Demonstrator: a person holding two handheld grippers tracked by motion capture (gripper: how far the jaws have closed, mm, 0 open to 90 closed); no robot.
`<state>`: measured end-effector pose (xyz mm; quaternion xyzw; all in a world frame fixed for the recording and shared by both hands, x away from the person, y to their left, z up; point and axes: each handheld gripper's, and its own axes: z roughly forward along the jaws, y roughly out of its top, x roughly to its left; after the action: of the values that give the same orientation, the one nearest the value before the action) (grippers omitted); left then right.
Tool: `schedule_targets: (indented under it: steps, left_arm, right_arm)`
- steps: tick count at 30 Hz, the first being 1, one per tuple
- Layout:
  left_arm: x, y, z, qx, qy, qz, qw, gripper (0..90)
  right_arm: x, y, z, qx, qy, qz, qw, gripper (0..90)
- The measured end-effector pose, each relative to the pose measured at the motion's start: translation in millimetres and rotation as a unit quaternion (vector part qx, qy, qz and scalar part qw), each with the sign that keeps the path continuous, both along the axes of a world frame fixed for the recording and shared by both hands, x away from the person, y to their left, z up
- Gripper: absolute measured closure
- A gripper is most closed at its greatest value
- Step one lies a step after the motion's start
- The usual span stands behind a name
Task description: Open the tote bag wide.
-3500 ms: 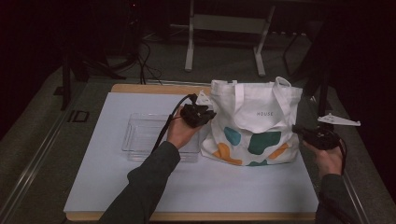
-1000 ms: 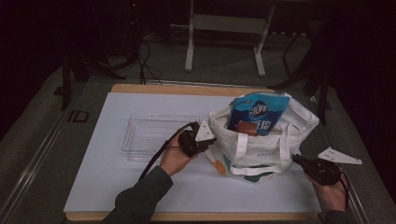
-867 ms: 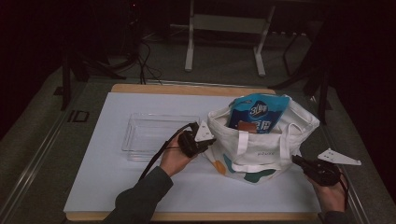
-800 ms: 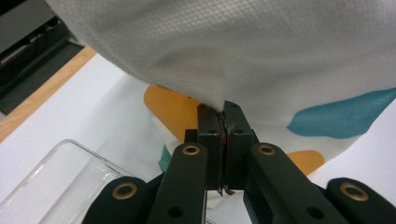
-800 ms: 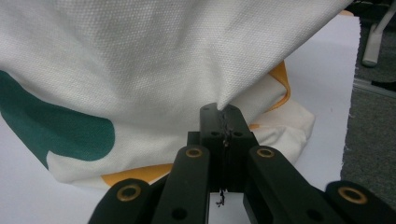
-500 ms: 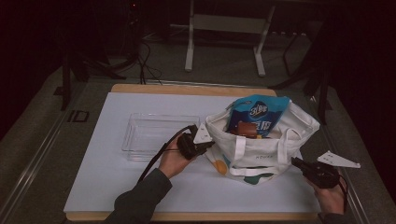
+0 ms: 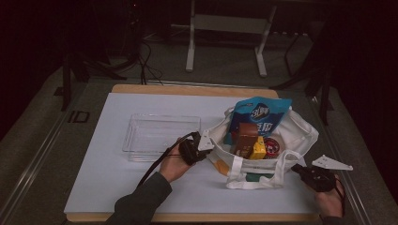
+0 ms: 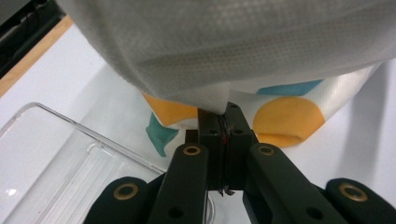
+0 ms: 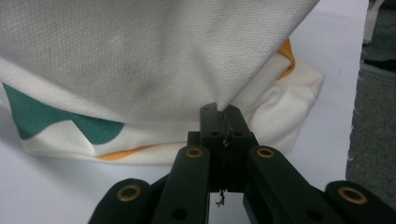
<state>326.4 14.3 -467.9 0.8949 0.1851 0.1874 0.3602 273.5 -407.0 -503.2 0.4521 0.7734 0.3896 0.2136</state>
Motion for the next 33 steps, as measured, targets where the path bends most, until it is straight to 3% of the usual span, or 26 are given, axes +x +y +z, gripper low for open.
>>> schedule_targets:
  steps: [7,11,16,23,25,29,33]
  left_arm:
    - [2.8,-1.4,-5.0,0.015,0.008,0.008,0.9998,89.2]
    - [4.2,-0.7,-6.2,0.023,0.010,0.013,0.9996,89.4]
    - [4.4,-1.6,-6.8,0.022,0.014,0.014,0.9996,89.4]
    - [5.7,4.4,-6.0,-0.009,0.020,0.013,0.9997,86.7]
    - [4.7,8.5,-3.7,-0.030,0.025,0.003,0.9992,81.4]
    - [3.2,11.0,-0.1,-0.036,0.020,0.006,0.9991,72.2]
    - [4.1,17.3,6.8,-0.060,0.013,0.014,0.9980,62.9]
  right_arm:
    - [1.9,-4.6,-11.4,0.010,0.014,-0.011,0.9998,90.0]
    - [2.8,-5.1,-14.8,0.002,0.021,-0.016,0.9996,90.0]
    - [3.9,-6.6,-18.5,0.004,0.027,-0.021,0.9994,89.9]
    - [3.3,-6.3,-11.6,0.010,0.025,-0.022,0.9994,88.1]
    - [3.0,-7.6,-4.9,0.013,0.019,-0.025,0.9994,78.3]
    - [3.0,-9.7,1.4,0.027,0.010,-0.025,0.9993,67.9]
    - [7.0,-9.2,13.6,0.033,-0.002,-0.024,0.9992,54.0]
